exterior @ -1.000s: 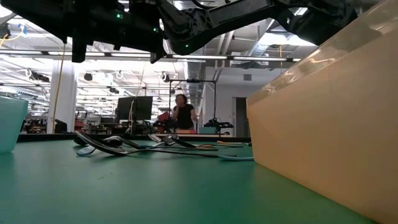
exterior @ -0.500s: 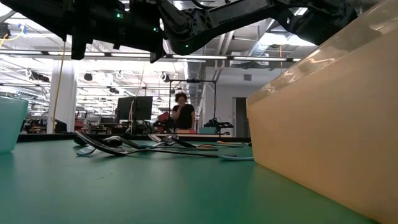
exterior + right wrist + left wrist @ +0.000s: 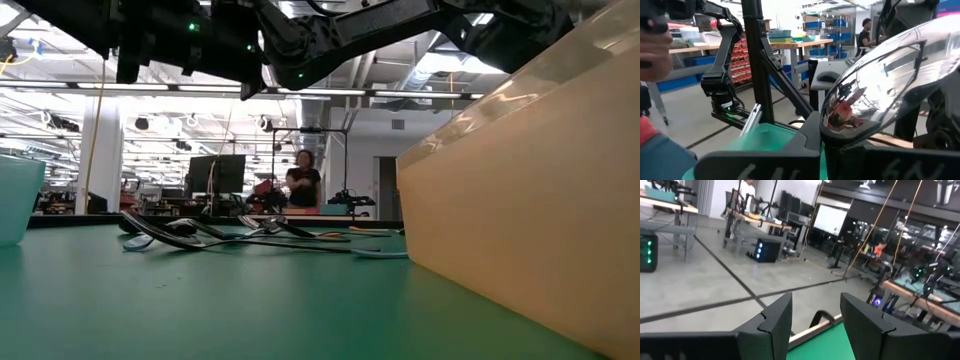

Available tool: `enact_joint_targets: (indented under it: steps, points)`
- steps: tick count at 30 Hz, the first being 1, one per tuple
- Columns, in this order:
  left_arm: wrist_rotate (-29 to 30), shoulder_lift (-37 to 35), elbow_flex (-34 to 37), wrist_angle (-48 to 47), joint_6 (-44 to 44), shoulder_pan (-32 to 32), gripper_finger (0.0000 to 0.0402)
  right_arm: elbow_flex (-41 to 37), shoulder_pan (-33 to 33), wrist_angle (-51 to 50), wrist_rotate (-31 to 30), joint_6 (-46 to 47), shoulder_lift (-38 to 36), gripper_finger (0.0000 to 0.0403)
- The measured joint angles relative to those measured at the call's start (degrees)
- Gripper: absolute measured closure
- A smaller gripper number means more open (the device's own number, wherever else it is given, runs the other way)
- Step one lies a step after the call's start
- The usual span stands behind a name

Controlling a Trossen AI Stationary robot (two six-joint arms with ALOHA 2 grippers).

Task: Sort silverware by color (type)
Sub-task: Put the orange spoon into the green bin

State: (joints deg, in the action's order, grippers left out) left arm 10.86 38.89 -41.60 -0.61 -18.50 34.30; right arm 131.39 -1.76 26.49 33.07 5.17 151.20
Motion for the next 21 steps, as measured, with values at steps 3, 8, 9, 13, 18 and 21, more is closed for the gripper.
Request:
enact_joint_targets:
  steps: [3, 8, 9, 13, 18, 21]
  points:
    - [0.02, 0.0, 0.0, 0.78, 0.34, 0.0, 0.025, 0.0, 0.0, -0.86, 0.05, 0.7, 0.02, 0.0391]
    - [0.02, 0.0, 0.0, 1.01, 1.27, 0.0, 0.025, -1.57, 0.0, -0.84, 0.06, 0.97, 0.03, 0.0391]
    - [0.02, 0.0, 0.02, 1.03, 1.25, 0.0, 0.025, -1.64, 0.0, -0.96, 0.05, 1.26, 0.09, 0.0391]
    - [0.02, -0.04, 0.0, 1.04, 1.29, 0.0, 0.025, -1.62, 0.0, -0.69, 0.04, 1.99, 0.09, 0.039]
    - [0.04, -0.04, 0.0, 1.52, 1.29, 0.0, 0.025, -1.62, 0.0, -1.43, -1.0, 3.41, 0.09, 0.0385]
    - [0.04, -0.04, 0.0, 1.47, 1.29, 0.0, 0.025, -1.62, 0.0, -1.75, -1.83, 3.81, 0.09, 0.0378]
